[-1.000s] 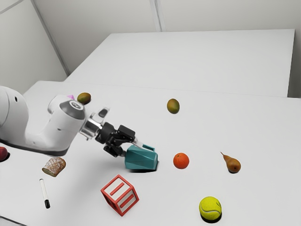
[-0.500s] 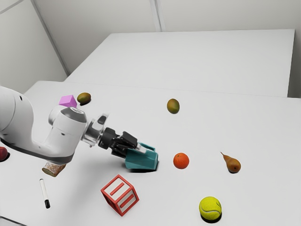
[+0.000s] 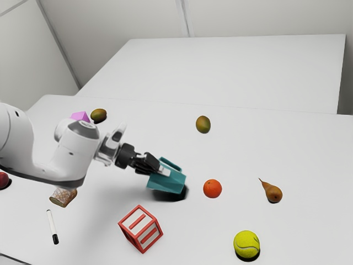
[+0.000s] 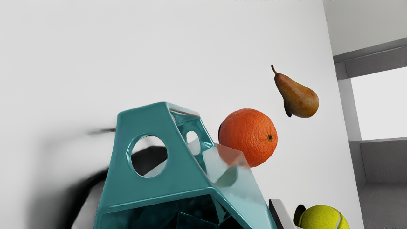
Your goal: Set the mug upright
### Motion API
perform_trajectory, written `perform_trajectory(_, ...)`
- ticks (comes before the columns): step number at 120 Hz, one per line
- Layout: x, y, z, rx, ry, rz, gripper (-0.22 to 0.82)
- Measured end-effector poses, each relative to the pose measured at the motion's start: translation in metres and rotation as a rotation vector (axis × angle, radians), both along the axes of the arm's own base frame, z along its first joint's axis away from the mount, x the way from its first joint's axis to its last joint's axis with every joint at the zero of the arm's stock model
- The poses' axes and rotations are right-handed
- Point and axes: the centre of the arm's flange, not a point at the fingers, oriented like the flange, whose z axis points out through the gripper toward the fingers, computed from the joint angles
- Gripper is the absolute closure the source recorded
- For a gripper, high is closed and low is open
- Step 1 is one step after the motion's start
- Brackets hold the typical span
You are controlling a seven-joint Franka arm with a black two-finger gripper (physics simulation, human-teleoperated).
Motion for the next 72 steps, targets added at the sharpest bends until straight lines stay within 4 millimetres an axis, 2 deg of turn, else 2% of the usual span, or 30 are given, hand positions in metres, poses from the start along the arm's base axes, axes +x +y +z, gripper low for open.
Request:
perform_trajectory(30, 0.015, 0.003, 0.041, 0.048, -0.107, -0.051, 0.75)
perform_trajectory(52, 0.037, 0.006, 0.082, 0.265, -0.139, -0.206, 0.75)
perform_trajectory(72, 0.042, 0.01, 0.097, 0.462, -0.089, -0.293, 0.75)
